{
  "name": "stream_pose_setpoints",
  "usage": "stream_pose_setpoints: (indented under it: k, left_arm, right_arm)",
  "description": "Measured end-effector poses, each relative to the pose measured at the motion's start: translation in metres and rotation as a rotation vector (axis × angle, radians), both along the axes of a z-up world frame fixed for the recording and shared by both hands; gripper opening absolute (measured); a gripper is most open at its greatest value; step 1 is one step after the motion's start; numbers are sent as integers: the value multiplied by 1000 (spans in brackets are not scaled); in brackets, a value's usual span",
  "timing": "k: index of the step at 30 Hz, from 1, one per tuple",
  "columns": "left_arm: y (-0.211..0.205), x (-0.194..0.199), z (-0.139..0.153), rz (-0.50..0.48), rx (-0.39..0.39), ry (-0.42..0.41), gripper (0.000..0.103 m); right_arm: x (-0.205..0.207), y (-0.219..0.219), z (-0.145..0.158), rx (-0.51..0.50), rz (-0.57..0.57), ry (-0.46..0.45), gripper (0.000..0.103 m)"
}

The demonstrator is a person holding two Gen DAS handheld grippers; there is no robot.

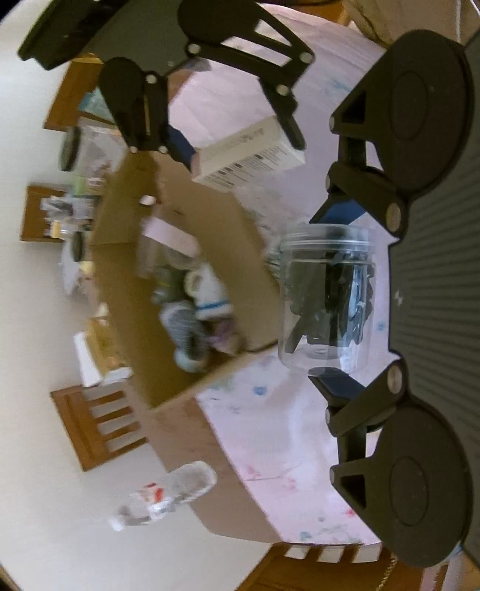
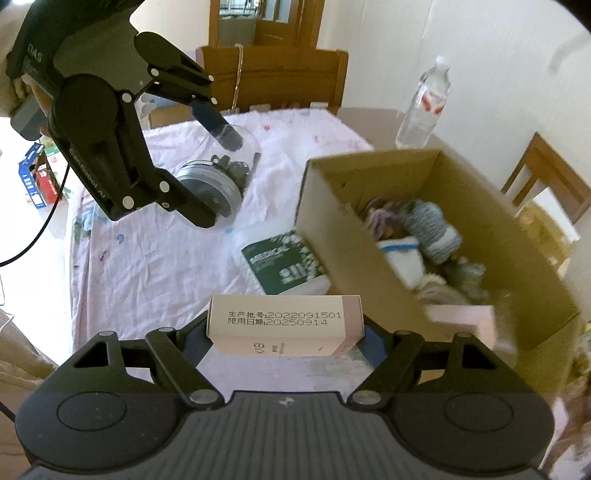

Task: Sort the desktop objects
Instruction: 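Carry the clear jar and white box into the box and open both tools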

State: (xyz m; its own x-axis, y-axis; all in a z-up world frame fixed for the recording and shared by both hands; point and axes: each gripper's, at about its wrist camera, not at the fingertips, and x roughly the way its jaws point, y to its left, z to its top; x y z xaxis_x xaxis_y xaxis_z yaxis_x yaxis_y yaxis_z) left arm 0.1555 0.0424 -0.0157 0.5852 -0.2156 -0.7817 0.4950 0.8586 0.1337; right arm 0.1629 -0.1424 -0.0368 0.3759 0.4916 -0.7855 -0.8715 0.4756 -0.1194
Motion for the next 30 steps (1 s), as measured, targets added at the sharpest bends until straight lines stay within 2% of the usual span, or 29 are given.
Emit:
stream_pose_setpoints:
  k: [6,15,25,30]
  left_arm:
    - [-23,12,26,-15,-21,-73,78]
    - [-53,46,41,-13,-50,-126,78]
    - [-73,76,36,-10,-42,-129,78]
    - [-81,89,33,-5,-35,-125,78]
  right_arm:
    - [3,-19,29,18,-24,-58,84]
    - [22,-50,56,52,-106,-125,84]
    - [54,-79,59,78,-223,-108,84]
    - [66,-80,54,68,-267,-131,85]
